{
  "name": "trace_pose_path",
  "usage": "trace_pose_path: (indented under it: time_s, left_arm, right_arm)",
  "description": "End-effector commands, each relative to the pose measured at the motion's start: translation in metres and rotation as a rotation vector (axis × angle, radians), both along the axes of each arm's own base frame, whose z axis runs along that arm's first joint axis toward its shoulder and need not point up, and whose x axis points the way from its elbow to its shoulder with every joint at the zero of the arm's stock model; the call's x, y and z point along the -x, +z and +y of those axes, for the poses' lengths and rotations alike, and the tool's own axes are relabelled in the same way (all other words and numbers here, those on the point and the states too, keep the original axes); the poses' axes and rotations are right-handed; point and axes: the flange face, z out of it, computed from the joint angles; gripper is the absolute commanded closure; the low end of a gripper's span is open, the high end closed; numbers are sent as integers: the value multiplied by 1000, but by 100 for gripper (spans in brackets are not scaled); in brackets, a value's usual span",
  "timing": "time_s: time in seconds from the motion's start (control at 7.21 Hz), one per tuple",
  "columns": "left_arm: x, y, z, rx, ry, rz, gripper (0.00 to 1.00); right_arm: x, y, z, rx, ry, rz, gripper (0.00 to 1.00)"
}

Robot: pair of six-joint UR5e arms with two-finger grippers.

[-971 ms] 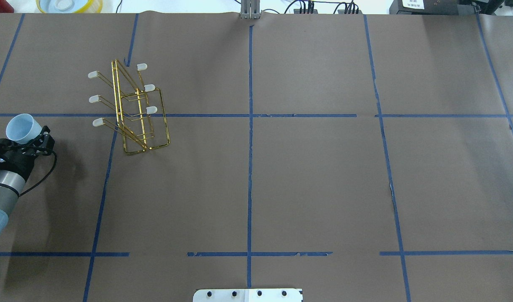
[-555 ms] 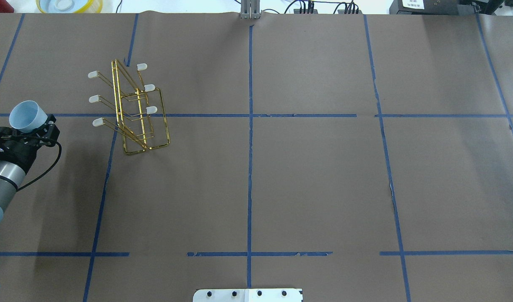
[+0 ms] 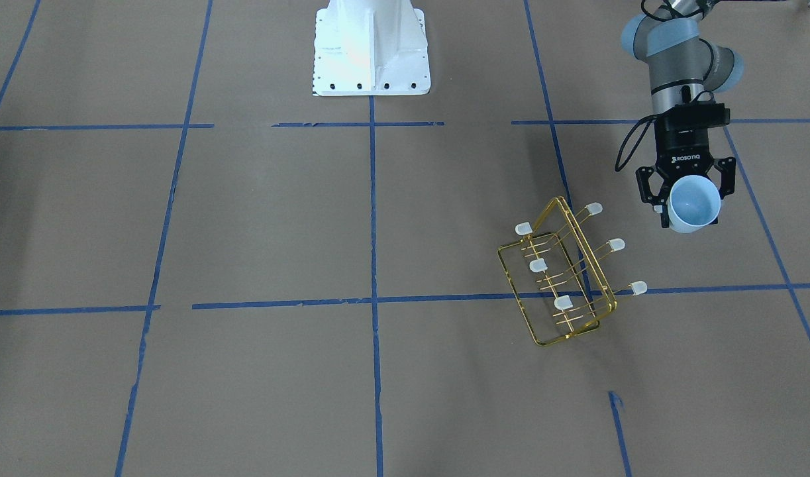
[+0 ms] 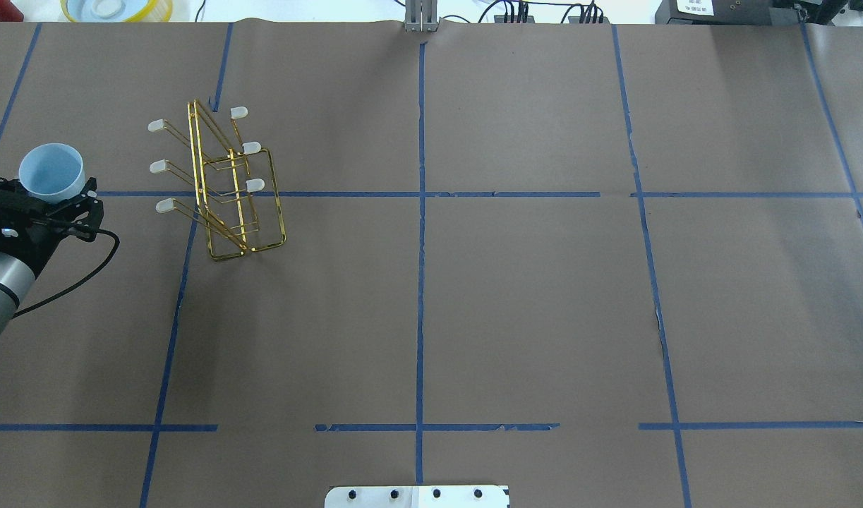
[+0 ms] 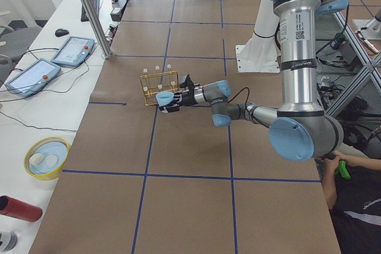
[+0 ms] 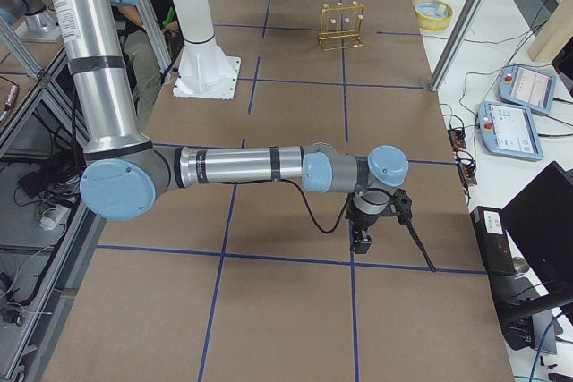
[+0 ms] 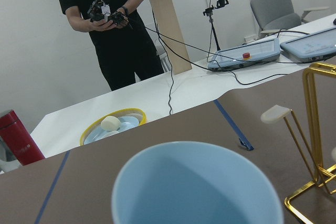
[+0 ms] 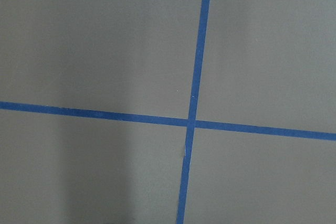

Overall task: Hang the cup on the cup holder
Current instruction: 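Lift the cup with the left gripper and tilt it sideways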

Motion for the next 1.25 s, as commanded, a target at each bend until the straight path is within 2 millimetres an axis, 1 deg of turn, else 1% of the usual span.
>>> trace_pose_path:
  time_s: [0.0, 0.14, 0.28, 0.42, 0.69, 0.97, 1.11]
  left_arm:
    - [30, -39, 2, -86, 72, -309, 100]
    - [41, -47, 1, -112, 89, -418, 100]
    - [43, -54, 2, -149, 124, -543, 100]
    - [47, -57, 1, -171, 126, -647, 100]
    - [51, -53, -1, -188, 110, -869, 100]
    - [59, -56, -2, -170, 54, -1216, 100]
    - [58, -61, 1, -167, 42, -1361, 100]
  right_arm:
    - [1, 0, 0, 0, -1, 0, 0]
    - [0, 0, 0, 0, 0, 0, 0]
    - [0, 0, 0, 0, 0, 0, 0]
    - [0, 0, 0, 0, 0, 0, 0]
    - [0, 0, 0, 0, 0, 0, 0]
    - [0, 0, 0, 0, 0, 0, 0]
    - [0, 0, 0, 0, 0, 0, 0]
